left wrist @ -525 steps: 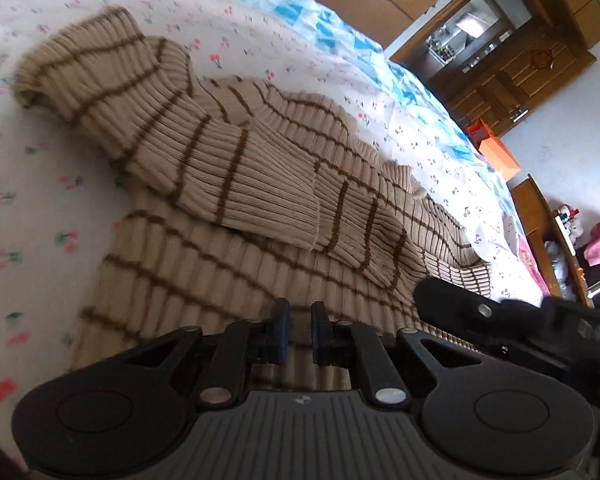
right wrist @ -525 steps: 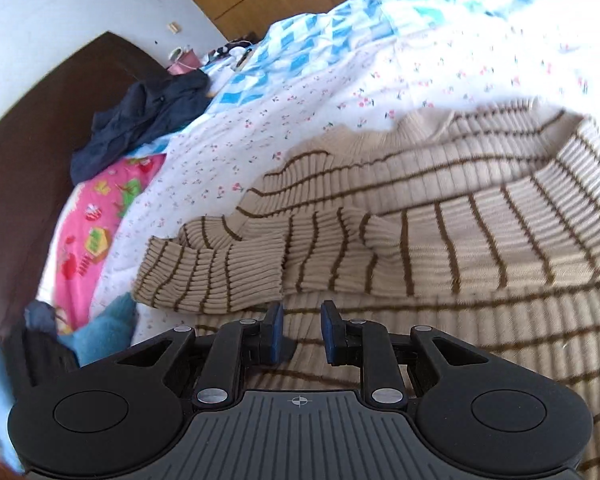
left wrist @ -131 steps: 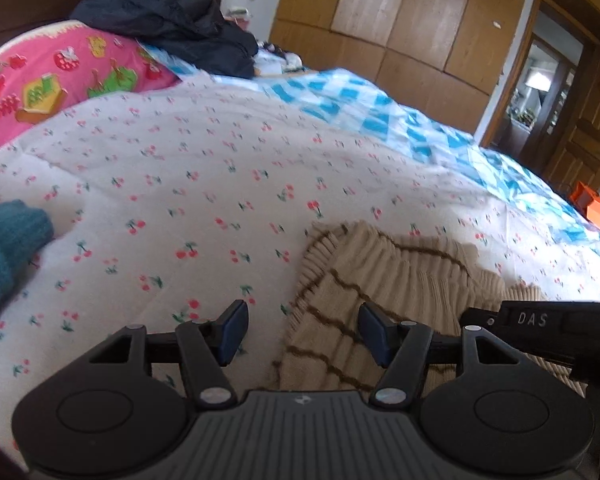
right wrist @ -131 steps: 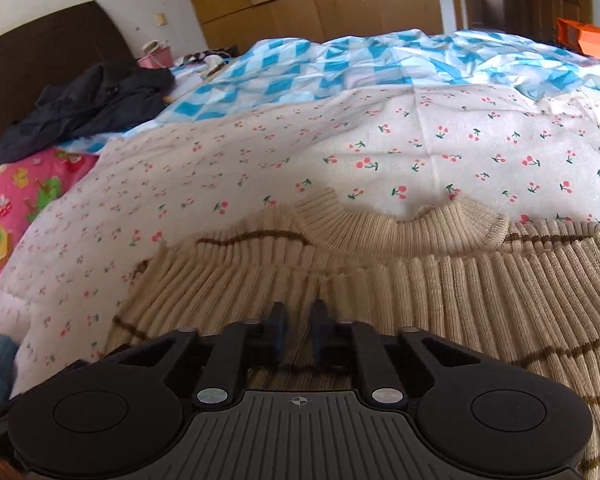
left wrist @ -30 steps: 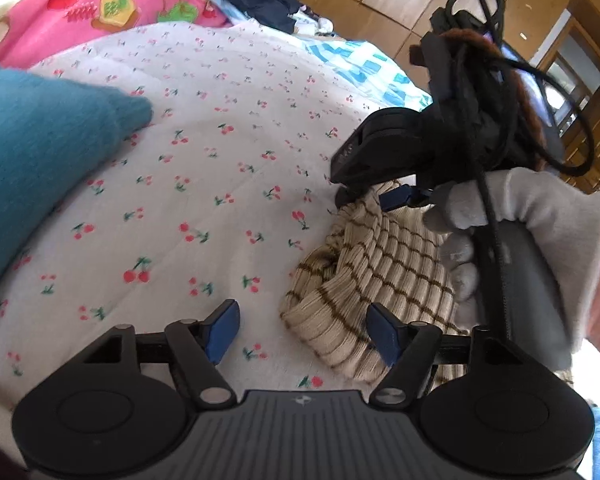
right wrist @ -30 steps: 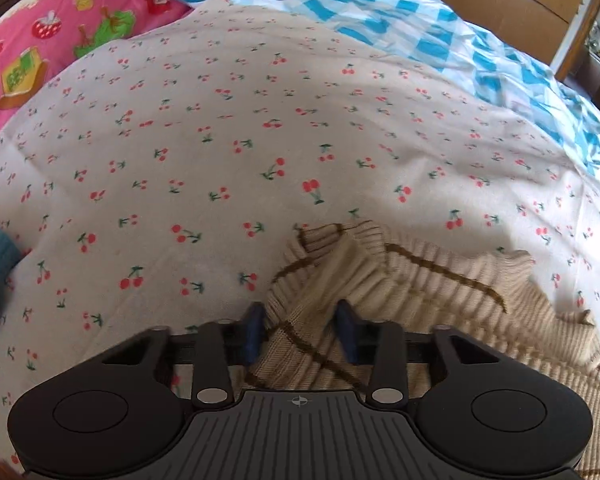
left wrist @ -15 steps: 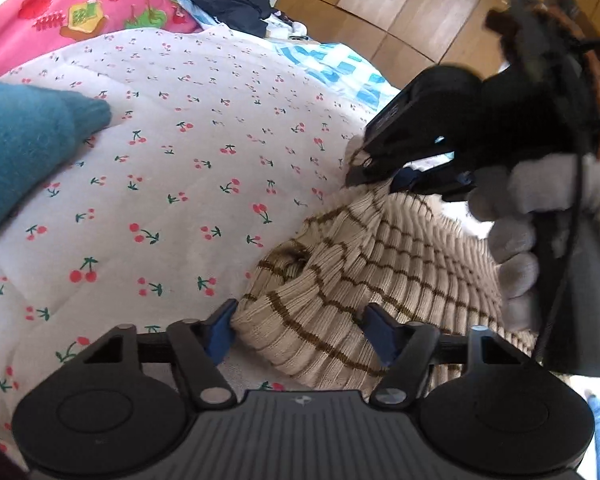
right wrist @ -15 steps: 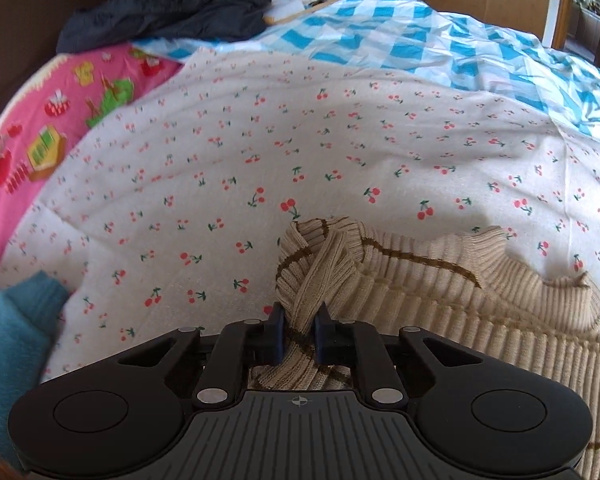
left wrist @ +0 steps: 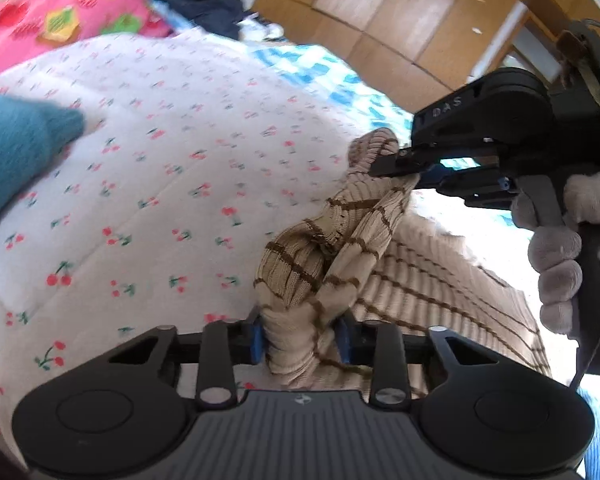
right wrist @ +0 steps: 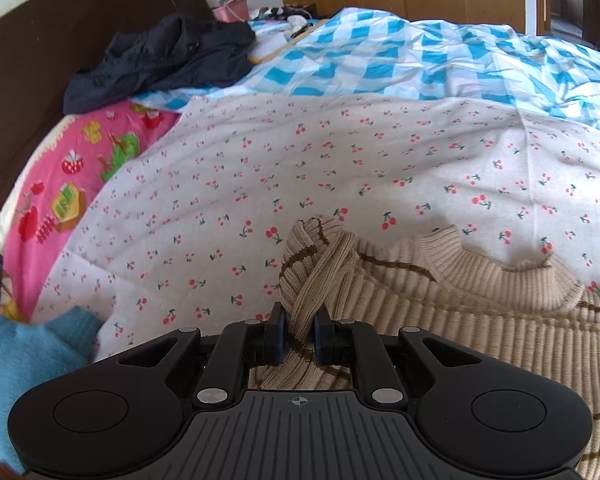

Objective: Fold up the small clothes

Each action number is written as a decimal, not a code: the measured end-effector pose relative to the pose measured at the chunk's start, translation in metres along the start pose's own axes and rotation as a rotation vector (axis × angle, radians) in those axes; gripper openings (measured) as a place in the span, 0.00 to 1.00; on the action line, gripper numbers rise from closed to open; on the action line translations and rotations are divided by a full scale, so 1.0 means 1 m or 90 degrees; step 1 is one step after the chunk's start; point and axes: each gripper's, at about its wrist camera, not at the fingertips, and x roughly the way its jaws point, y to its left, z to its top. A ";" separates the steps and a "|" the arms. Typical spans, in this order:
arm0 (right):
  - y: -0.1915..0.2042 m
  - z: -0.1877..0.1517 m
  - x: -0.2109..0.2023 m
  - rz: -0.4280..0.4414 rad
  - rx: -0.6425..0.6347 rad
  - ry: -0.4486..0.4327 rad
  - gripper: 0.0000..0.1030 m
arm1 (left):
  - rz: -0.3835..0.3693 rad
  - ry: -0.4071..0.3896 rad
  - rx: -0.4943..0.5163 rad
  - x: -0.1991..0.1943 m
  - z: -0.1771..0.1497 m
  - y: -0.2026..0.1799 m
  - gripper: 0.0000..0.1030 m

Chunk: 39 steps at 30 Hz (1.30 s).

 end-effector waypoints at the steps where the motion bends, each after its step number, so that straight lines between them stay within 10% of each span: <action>1: -0.005 0.000 -0.005 0.004 0.007 -0.006 0.12 | -0.014 -0.003 0.007 -0.001 0.000 -0.003 0.27; 16: -0.143 -0.029 -0.102 -0.005 0.137 -0.079 0.12 | -0.180 0.032 0.166 -0.012 -0.019 -0.132 0.21; 33: -0.246 -0.072 -0.110 -0.038 0.186 -0.061 0.12 | -0.192 0.121 0.291 0.026 -0.076 -0.237 0.21; 39: -0.249 -0.081 -0.103 -0.044 0.177 -0.049 0.14 | -0.188 0.157 0.309 0.034 -0.087 -0.244 0.36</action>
